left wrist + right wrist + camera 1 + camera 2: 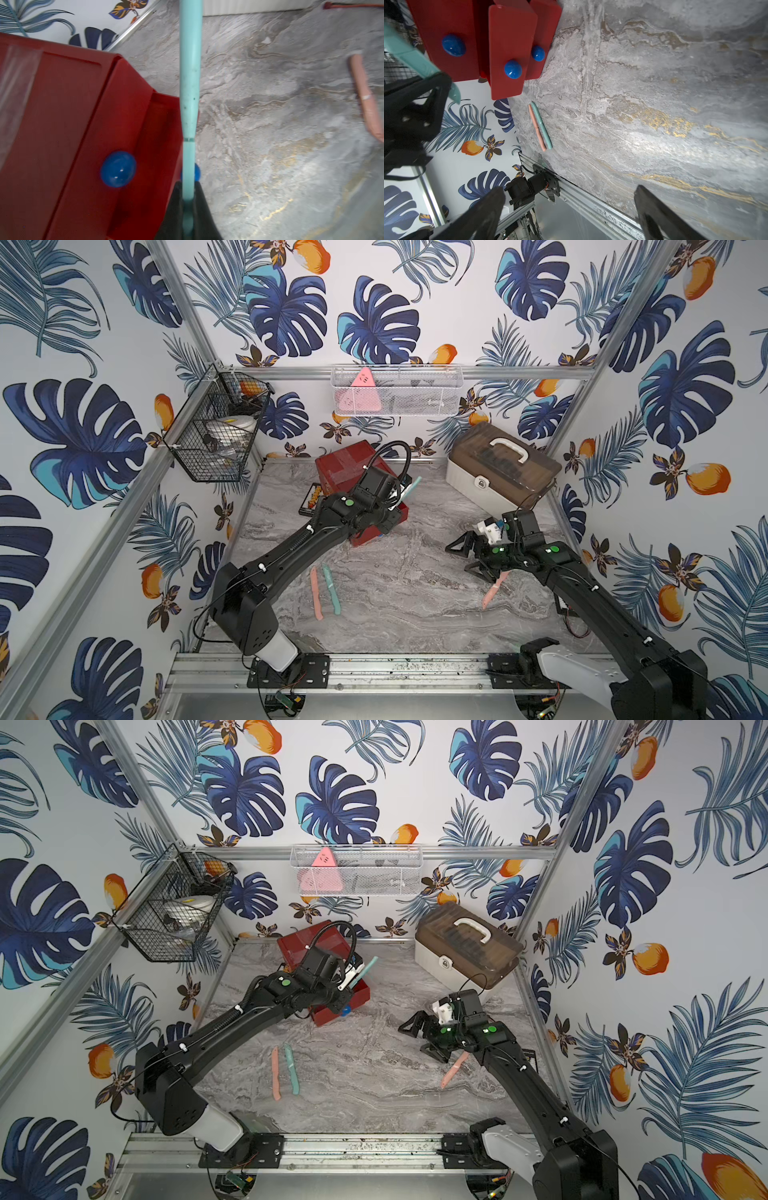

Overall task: Place the fruit knives into the drawer by color
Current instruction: Place the fruit knife in the drawer.

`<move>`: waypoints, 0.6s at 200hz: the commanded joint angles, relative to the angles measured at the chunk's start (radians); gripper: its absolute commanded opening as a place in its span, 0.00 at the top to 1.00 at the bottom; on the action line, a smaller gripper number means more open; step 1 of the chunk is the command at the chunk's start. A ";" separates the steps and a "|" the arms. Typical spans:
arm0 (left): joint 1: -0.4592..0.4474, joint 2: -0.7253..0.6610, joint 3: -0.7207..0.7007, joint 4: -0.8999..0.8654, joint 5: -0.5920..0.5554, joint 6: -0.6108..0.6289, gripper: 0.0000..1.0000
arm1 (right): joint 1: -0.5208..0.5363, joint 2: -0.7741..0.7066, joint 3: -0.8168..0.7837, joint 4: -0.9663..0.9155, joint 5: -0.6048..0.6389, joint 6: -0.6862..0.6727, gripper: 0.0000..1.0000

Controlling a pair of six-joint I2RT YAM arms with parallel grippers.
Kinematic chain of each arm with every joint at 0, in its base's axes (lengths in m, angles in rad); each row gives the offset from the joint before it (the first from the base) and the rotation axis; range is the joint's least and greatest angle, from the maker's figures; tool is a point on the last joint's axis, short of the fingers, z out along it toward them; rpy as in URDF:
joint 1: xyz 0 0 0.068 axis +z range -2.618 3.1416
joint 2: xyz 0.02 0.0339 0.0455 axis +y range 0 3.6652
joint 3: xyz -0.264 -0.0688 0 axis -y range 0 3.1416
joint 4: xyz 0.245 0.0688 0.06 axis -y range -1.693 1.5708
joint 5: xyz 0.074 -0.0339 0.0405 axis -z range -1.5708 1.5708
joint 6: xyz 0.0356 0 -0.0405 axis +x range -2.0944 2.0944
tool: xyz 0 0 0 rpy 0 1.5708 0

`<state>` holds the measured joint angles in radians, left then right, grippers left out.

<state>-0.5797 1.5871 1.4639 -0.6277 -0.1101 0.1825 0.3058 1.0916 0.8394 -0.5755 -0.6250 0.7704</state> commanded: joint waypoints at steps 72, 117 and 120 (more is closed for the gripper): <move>0.055 0.041 -0.059 0.085 -0.071 0.121 1.00 | 0.003 0.032 0.011 0.174 -0.058 0.079 0.00; 0.070 0.025 -0.120 0.111 -0.072 0.128 1.00 | 0.003 0.039 0.011 0.186 -0.045 0.090 0.00; 0.070 0.024 -0.123 0.113 -0.070 0.127 1.00 | 0.002 0.039 0.011 0.186 -0.043 0.090 0.00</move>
<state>-0.5182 1.6257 1.3605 -0.5568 -0.1814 0.2909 0.3073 1.1297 0.8440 -0.4240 -0.6777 0.8532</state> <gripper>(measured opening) 0.095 0.998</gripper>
